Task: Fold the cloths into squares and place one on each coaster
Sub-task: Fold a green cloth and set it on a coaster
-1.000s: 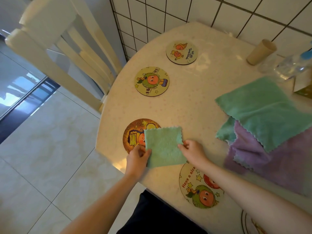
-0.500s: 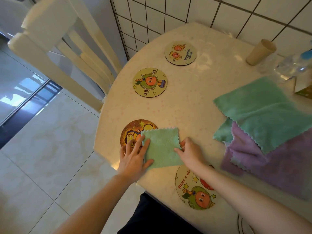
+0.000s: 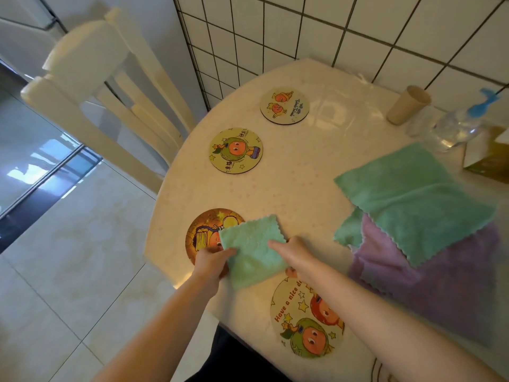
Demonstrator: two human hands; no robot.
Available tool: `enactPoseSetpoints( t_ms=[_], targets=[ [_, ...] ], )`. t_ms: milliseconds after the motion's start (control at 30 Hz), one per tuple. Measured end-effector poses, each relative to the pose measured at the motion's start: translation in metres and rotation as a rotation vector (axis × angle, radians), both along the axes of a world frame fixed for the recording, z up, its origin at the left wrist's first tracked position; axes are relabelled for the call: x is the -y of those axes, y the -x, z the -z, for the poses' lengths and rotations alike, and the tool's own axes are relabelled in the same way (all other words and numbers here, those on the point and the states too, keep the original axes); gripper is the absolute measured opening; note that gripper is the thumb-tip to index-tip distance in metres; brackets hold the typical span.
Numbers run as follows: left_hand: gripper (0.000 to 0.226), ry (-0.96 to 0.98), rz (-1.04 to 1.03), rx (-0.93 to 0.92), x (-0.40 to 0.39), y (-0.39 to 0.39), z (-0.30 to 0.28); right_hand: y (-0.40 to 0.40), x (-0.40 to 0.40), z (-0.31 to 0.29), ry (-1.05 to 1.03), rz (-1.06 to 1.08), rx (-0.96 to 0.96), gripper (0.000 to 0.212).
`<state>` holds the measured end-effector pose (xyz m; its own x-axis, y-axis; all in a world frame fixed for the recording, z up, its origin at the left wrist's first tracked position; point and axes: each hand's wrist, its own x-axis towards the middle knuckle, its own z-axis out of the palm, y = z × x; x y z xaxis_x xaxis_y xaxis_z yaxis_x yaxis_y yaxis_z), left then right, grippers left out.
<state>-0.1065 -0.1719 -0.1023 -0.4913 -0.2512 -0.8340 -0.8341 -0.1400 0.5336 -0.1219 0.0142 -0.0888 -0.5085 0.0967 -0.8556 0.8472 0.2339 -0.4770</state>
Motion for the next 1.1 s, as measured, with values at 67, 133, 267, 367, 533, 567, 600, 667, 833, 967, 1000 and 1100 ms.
enactPoseSetpoints(
  t_ms=[67, 133, 267, 367, 533, 567, 600, 667, 833, 967, 1000, 1100],
  targets=[
    [0.022, -0.079, -0.022, 0.024, -0.001, 0.005, -0.007, 0.006, -0.003, -0.003, 0.015, 0.003, 0.022, 0.025],
    [0.021, -0.084, -0.011, 0.01, 0.0, 0.012, -0.01, 0.015, -0.008, -0.005, 0.019, -0.015, 0.008, 0.028],
    [0.016, -0.219, 0.06, -0.023, 0.004, 0.051, -0.018, 0.051, -0.02, -0.023, 0.04, 0.003, -0.052, 0.019],
    [0.02, -0.265, 0.14, -0.072, 0.006, 0.105, -0.025, 0.094, -0.027, -0.038, 0.032, 0.035, -0.094, 0.019],
    [0.013, -0.223, 0.326, -0.214, -0.011, 0.236, -0.047, 0.18, -0.036, -0.051, 0.067, 0.194, -0.122, 0.022],
    [0.015, -0.207, 0.349, -0.238, -0.014, 0.258, -0.052, 0.192, -0.038, -0.053, 0.079, 0.226, -0.126, 0.02],
    [0.021, -0.197, 0.373, -0.259, -0.019, 0.287, -0.054, 0.208, -0.04, -0.055, 0.099, 0.268, -0.127, 0.019],
    [0.03, -0.171, 0.45, -0.315, -0.028, 0.342, -0.058, 0.239, -0.044, -0.055, 0.152, 0.36, -0.131, 0.015],
    [0.025, 0.086, 0.714, -0.517, -0.065, 0.447, -0.048, 0.302, -0.047, -0.035, 0.299, 0.527, -0.152, 0.026],
    [0.024, 0.249, 0.808, -0.631, -0.102, 0.492, -0.025, 0.333, -0.045, -0.01, 0.372, 0.665, -0.151, 0.034],
    [0.023, 0.263, 0.826, -0.636, -0.109, 0.501, -0.016, 0.339, -0.046, -0.002, 0.368, 0.697, -0.155, 0.036],
    [0.019, 0.3, 0.861, -0.654, -0.125, 0.517, 0.005, 0.35, -0.047, 0.016, 0.366, 0.781, -0.166, 0.041]
  ],
)
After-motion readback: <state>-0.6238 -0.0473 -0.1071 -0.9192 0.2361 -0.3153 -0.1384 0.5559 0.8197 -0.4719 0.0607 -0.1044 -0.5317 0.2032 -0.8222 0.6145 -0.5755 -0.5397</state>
